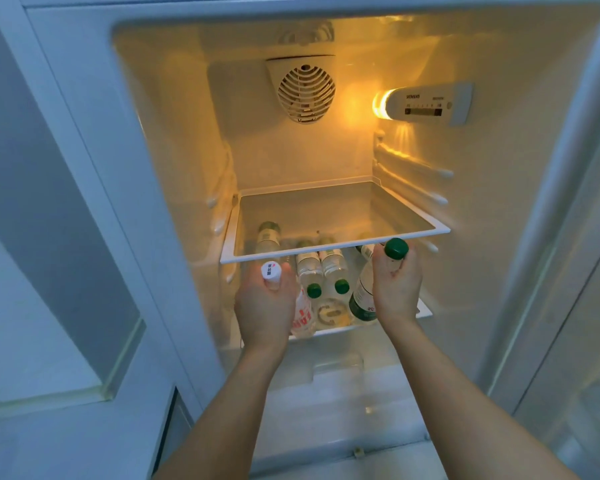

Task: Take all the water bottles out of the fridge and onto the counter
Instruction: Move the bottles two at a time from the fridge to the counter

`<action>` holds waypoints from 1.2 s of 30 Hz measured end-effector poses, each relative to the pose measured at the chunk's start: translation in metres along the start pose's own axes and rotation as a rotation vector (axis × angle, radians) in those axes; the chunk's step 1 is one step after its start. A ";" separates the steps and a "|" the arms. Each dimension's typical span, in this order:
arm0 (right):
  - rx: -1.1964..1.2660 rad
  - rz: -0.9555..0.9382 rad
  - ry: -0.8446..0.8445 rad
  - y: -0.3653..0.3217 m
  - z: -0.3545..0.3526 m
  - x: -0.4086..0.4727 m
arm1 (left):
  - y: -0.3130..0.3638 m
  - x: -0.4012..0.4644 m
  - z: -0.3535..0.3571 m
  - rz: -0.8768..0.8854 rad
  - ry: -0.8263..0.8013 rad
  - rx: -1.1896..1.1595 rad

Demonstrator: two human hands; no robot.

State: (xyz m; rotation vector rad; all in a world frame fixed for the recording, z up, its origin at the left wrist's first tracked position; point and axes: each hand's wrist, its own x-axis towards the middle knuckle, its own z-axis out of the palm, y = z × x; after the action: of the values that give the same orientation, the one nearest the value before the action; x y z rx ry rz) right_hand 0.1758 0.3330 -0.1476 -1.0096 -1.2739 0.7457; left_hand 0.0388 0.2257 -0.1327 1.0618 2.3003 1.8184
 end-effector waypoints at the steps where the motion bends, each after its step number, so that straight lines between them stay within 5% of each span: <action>1: 0.011 0.015 -0.022 -0.001 0.001 0.000 | 0.003 0.001 0.001 0.028 -0.017 0.003; 7: -0.011 0.007 -0.060 0.000 0.009 0.008 | 0.004 0.007 0.019 0.137 -0.100 0.043; 23: 0.026 -0.017 -0.057 0.004 0.010 0.009 | 0.010 0.000 0.030 -0.011 -0.145 -0.180; 36: 0.127 -0.015 -0.011 -0.055 -0.019 -0.069 | 0.019 -0.057 -0.069 -0.056 -0.031 -0.310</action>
State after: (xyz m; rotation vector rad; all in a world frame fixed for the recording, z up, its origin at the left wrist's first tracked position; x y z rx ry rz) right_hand 0.1778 0.2457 -0.1257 -0.8933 -1.2263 0.8113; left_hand 0.0629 0.1392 -0.1154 0.9594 1.9240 2.0327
